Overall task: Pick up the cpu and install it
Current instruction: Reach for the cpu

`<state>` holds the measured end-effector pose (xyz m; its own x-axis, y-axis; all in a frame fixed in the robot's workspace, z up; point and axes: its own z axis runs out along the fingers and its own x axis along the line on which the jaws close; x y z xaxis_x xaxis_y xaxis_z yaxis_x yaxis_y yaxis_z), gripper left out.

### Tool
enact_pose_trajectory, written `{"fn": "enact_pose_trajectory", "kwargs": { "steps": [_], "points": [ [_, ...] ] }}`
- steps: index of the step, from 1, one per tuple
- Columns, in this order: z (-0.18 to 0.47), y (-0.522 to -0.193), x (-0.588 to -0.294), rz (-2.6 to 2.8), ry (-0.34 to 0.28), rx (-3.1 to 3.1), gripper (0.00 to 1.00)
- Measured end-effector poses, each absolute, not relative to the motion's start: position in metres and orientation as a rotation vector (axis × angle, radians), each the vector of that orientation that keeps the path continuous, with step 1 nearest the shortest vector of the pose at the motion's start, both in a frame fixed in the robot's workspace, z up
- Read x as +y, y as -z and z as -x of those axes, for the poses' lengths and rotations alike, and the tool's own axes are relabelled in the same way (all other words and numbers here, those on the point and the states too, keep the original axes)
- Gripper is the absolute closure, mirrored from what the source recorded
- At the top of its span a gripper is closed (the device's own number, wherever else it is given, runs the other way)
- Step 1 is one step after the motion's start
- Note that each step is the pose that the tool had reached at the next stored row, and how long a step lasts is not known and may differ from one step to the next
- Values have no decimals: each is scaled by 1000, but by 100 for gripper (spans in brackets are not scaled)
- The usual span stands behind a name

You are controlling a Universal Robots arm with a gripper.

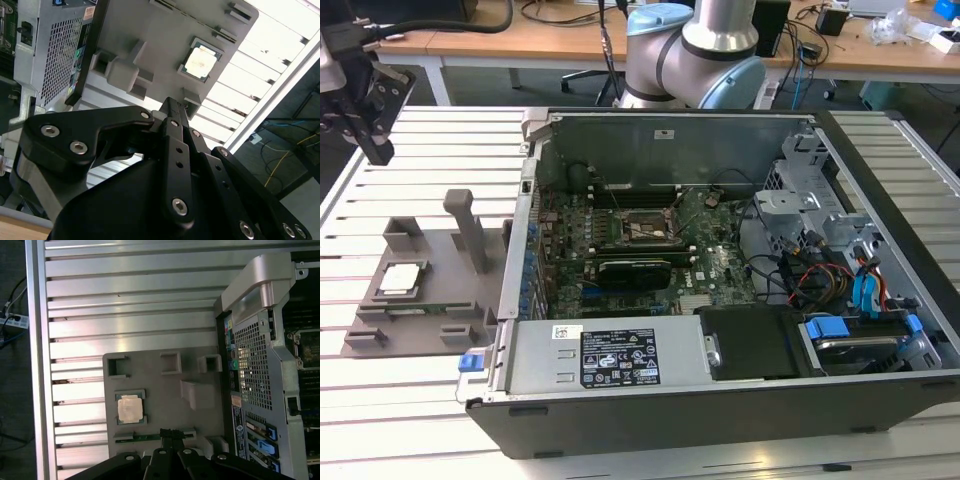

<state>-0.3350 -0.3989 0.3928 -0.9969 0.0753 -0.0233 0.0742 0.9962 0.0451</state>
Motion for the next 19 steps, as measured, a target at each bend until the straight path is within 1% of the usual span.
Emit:
{"fn": "enact_pose_trajectory", "kwargs": {
  "steps": [19],
  "points": [
    [352, -393, -399, -117, -69, 3114, 89]
  ]
}}
